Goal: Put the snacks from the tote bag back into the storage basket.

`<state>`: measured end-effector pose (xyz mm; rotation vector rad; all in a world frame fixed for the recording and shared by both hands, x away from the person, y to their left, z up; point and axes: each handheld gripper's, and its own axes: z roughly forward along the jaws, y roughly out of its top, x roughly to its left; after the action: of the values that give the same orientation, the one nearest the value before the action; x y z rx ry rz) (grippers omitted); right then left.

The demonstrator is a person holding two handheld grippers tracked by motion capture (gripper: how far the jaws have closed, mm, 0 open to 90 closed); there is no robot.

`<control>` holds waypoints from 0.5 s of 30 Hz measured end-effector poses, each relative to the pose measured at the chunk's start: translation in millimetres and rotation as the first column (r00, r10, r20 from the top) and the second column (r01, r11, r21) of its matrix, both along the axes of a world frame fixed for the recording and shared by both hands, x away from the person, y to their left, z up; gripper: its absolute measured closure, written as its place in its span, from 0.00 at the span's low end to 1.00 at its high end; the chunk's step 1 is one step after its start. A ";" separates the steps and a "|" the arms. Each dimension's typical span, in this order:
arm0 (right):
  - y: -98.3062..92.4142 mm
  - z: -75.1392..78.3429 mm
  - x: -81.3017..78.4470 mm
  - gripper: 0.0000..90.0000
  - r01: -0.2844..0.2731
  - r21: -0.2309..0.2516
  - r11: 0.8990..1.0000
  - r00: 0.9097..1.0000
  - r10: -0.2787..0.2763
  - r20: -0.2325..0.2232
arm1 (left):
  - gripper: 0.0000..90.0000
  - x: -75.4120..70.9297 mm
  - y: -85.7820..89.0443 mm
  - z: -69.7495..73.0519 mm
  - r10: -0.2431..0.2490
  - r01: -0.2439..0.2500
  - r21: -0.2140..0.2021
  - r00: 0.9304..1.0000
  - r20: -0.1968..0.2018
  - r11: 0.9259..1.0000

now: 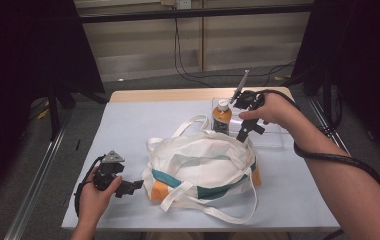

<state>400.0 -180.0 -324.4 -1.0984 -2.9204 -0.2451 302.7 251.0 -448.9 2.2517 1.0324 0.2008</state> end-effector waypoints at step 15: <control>-15.7 -2.8 -14.3 0.09 0.005 -0.010 1.000 1.000 -0.005 -0.001 | 0.05 0.0 -1.0 -0.4 -0.002 0.002 0.007 1.000 -0.001 1.000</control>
<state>385.7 -195.7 -327.2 -1.1069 -2.9211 -0.2302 302.7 250.0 -449.3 2.2589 1.0315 0.2031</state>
